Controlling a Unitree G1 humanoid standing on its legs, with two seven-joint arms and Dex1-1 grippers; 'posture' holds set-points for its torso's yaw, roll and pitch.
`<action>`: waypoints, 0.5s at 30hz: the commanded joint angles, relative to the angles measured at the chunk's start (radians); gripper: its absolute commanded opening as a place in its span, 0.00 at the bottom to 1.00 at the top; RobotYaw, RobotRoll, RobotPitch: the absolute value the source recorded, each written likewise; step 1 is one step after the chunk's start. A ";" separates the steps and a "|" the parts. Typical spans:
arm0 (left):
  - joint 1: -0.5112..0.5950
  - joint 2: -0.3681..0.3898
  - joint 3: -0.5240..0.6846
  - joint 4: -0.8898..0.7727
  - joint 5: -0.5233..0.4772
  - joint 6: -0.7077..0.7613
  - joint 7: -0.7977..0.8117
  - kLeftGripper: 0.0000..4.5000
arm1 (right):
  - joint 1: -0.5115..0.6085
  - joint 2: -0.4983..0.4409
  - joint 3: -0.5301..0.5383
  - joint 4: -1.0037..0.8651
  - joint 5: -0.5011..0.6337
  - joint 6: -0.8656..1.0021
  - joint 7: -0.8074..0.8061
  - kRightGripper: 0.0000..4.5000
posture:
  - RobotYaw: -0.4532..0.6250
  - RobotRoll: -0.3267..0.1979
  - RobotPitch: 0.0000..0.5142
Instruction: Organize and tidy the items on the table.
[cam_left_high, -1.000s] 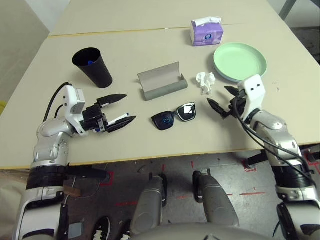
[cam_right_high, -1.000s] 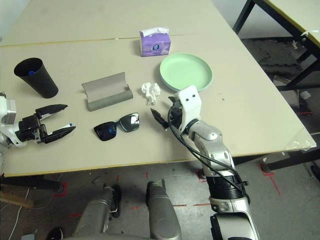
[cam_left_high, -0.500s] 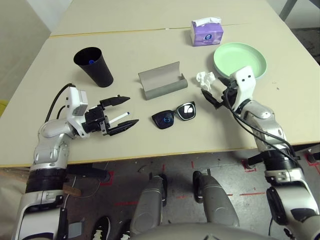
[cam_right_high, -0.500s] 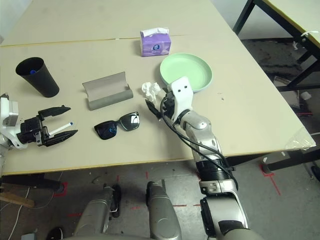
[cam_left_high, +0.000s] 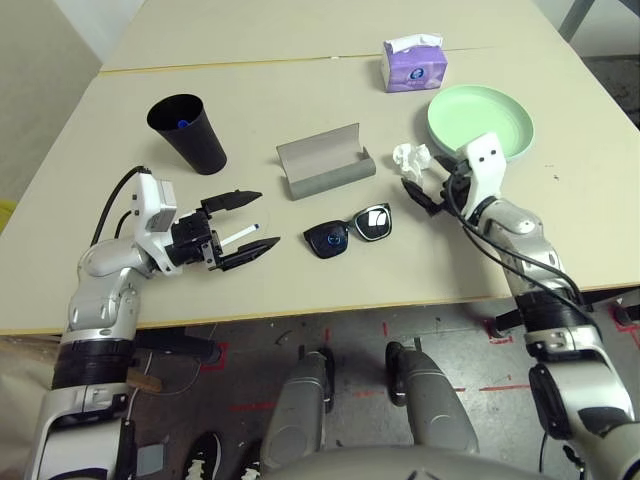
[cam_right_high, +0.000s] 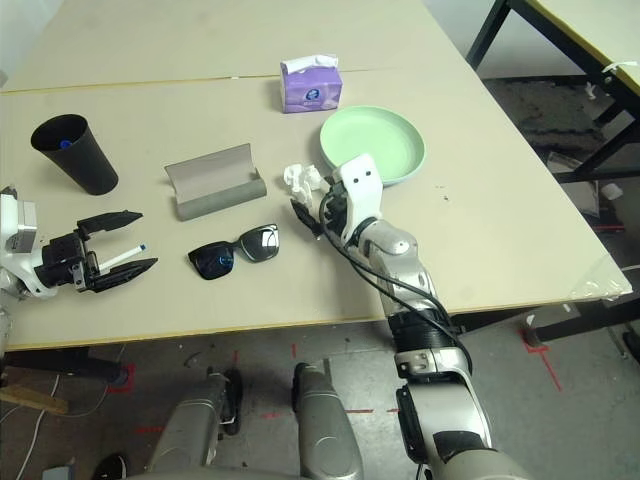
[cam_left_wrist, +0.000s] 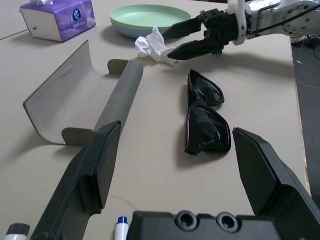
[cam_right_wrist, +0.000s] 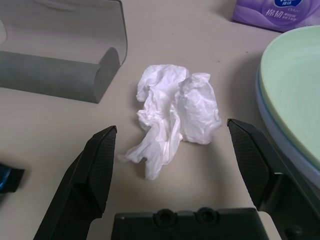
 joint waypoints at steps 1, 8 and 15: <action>0.011 -0.003 -0.011 -0.027 -0.005 0.008 0.001 1.00 | -0.028 0.015 0.020 0.085 -0.024 -0.033 0.004 1.00 | 0.36 0.62 0.47; 0.027 -0.003 -0.012 -0.053 -0.010 0.012 0.015 1.00 | -0.085 0.040 0.019 0.186 -0.036 -0.069 0.014 0.91 | 0.37 0.62 0.47; 0.039 -0.011 -0.018 -0.071 -0.013 0.017 0.026 1.00 | -0.086 0.045 0.007 0.193 -0.026 -0.080 0.027 0.36 | 0.36 0.62 0.48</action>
